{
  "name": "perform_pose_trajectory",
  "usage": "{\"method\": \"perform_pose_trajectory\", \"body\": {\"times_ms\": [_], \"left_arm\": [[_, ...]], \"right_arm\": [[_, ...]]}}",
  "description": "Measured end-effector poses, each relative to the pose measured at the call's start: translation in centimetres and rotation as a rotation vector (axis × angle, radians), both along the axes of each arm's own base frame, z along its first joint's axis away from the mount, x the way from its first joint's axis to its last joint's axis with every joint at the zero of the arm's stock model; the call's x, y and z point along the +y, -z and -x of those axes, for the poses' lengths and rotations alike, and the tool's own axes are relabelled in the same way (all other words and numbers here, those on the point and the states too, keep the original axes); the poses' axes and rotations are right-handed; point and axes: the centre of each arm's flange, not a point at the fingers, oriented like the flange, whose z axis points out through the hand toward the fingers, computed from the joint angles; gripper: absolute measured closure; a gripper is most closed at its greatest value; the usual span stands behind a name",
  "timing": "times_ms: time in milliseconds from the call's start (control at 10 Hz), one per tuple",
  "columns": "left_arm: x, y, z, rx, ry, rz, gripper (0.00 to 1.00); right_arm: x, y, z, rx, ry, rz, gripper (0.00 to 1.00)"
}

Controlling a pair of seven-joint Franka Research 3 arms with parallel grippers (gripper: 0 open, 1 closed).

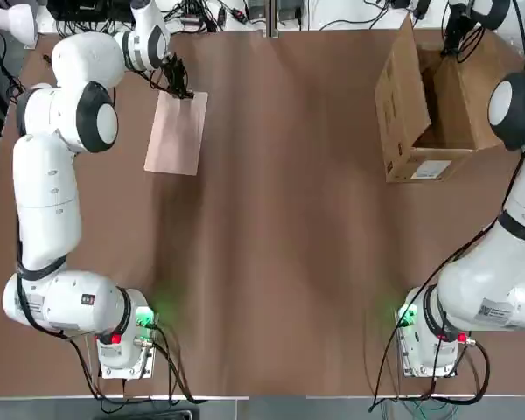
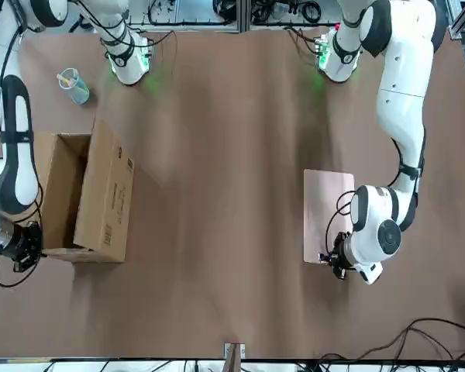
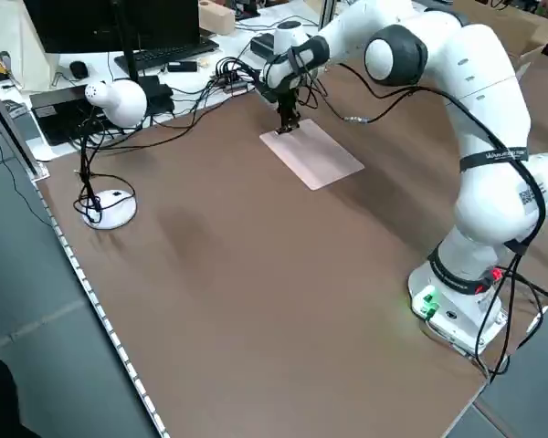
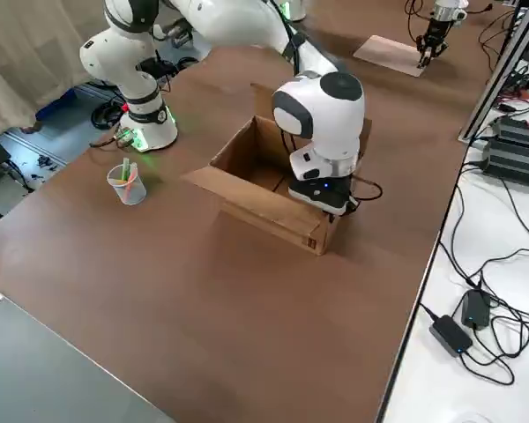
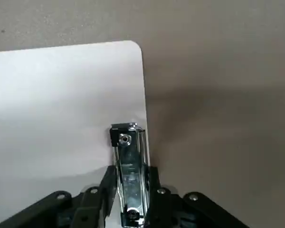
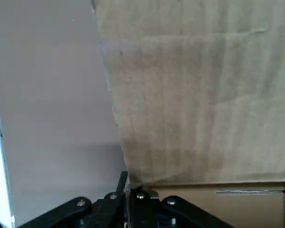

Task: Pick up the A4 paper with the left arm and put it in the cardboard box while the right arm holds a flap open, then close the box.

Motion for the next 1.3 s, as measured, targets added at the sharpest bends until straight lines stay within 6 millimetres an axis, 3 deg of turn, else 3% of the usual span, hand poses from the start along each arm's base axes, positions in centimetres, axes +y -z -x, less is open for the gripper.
{"method": "perform_pose_trajectory", "body": {"times_ms": [300,500,600,800,1300], "left_arm": [[0.0,0.0,0.0,0.001,-0.009,0.000,0.70],[0.0,-0.1,0.0,0.001,-0.013,-0.001,0.70],[0.2,-0.2,-0.1,-0.001,-0.021,-0.003,0.70],[0.9,-1.4,-0.7,-0.025,-0.079,-0.008,0.70],[1.6,-12.4,-0.9,-0.063,-0.035,-0.091,0.70]], "right_arm": [[0.2,-0.4,0.0,0.007,-0.014,0.000,0.96],[1.3,-3.1,0.1,0.008,-0.038,-0.011,0.96],[2.8,-5.2,0.2,0.002,-0.057,-0.026,0.96],[7.6,-7.9,0.2,-0.015,-0.059,-0.055,0.96],[24.3,-8.2,0.6,-0.004,0.007,-0.081,0.96]]}}
